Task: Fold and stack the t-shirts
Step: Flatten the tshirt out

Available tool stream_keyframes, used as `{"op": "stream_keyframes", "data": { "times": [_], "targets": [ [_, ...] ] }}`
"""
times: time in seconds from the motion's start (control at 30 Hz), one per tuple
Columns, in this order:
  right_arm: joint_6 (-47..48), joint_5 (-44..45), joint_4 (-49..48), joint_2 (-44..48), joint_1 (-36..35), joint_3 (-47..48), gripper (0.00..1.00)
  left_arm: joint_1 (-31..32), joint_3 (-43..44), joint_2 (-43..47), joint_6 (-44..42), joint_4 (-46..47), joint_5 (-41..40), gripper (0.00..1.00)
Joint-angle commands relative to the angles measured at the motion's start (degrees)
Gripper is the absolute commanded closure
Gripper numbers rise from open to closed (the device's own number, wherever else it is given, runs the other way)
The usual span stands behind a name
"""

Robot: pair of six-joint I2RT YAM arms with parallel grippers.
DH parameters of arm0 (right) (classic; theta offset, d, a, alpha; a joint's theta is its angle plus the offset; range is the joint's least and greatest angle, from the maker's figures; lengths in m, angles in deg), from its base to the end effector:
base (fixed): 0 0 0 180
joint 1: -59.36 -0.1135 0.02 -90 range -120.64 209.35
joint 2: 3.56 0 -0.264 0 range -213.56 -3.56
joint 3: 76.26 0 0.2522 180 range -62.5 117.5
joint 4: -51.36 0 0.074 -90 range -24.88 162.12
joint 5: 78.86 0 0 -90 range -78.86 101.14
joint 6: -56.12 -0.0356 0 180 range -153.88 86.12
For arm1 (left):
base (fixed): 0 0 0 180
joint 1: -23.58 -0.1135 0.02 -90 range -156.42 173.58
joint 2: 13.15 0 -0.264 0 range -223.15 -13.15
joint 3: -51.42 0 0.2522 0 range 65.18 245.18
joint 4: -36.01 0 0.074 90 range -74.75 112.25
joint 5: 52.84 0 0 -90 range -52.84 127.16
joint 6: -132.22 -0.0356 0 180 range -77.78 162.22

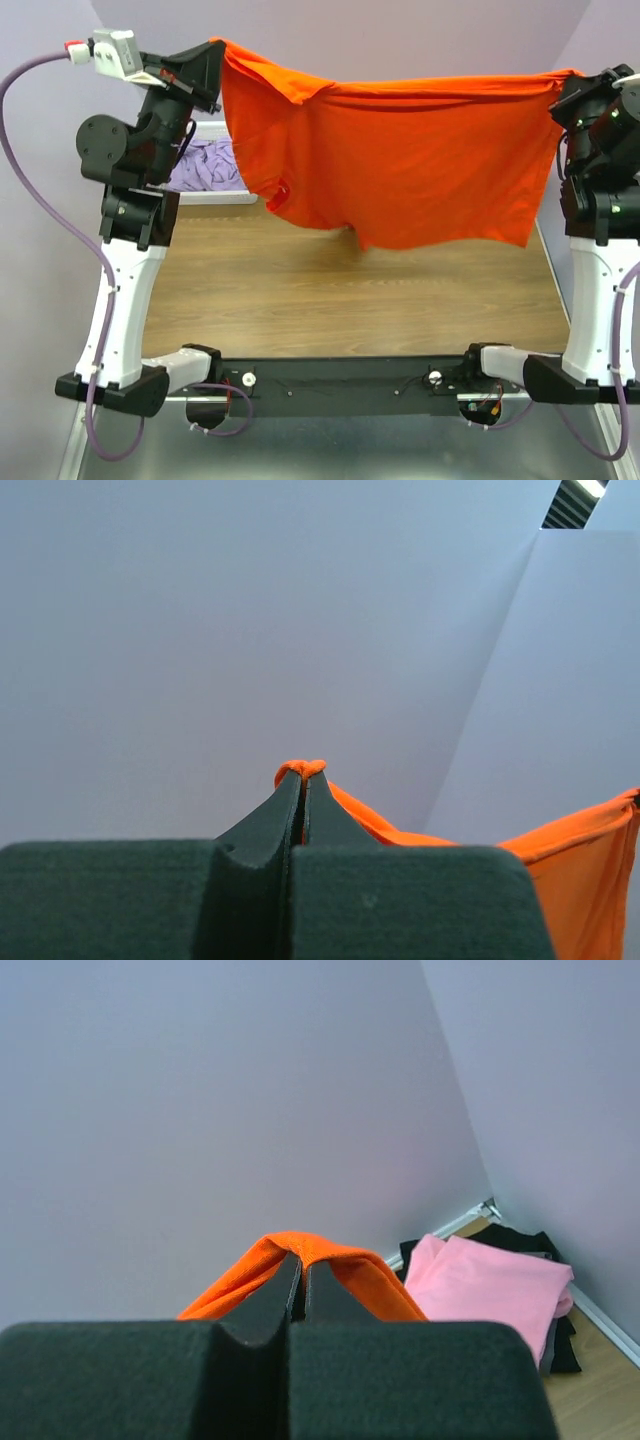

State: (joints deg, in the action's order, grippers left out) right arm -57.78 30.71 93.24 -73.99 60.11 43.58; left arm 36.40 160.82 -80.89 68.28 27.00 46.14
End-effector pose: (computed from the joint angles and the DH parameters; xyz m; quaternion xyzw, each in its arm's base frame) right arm 0.2021 -0.0146 0.5679 0.2635 0.6073 0.0390 0.7485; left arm 0.1941 -0.0499 0.5844 0.0131 0.4831 -0.3265 0.8123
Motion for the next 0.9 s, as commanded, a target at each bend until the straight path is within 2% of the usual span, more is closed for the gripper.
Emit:
{"op": "stream_keyframes", "data": {
  "times": [0.0,0.07,0.1,0.17,0.2,0.33,0.43,0.5,0.67,0.87],
  "targets": [
    [1.9,3.4,-1.8,-6.4,0.2,-1.4,0.98,-0.2,6.9,-8.8,-1.0,-2.1,1.3,1.0],
    [2.3,2.6,-1.8,-9.0,0.3,-1.1,0.98,-0.2,10.9,-16.3,0.5,-3.4,4.0,1.0],
    [2.3,2.4,-1.8,-12.0,0.3,-0.5,0.98,-0.1,15.5,-21.5,0.7,-4.3,6.9,1.0],
    [2.4,2.3,-2.0,-15.0,0.2,-0.1,0.98,-0.2,20.6,-26.8,0.7,-4.8,8.5,1.0],
    [2.4,2.3,-2.0,-16.5,0.2,0.2,0.98,-0.2,26.7,-29.4,0.7,-7.6,9.2,1.0],
    [2.0,0.1,-2.1,-24.6,0.2,3.7,0.98,-0.2,41.2,-43.2,-0.5,-10.6,10.8,1.0],
    [1.8,-0.8,-2.1,-26.9,0.2,6.1,0.98,-0.2,46.8,-47.4,0.1,-10.6,12.6,1.0],
    [1.6,-1.5,-2.1,-28.1,0.2,7.8,0.98,-0.2,46.2,-47.1,0.7,-9.2,13.2,1.0],
    [2.4,-2.3,-2.1,-26.7,0.2,8.3,0.98,-0.2,38.3,-41.7,-1.4,-7.0,13.8,1.0],
    [1.8,-3.7,-2.1,-18.8,0.2,1.9,0.98,-0.2,32.9,-33.7,-4.3,-7.7,15.1,1.0]
  ]
}}
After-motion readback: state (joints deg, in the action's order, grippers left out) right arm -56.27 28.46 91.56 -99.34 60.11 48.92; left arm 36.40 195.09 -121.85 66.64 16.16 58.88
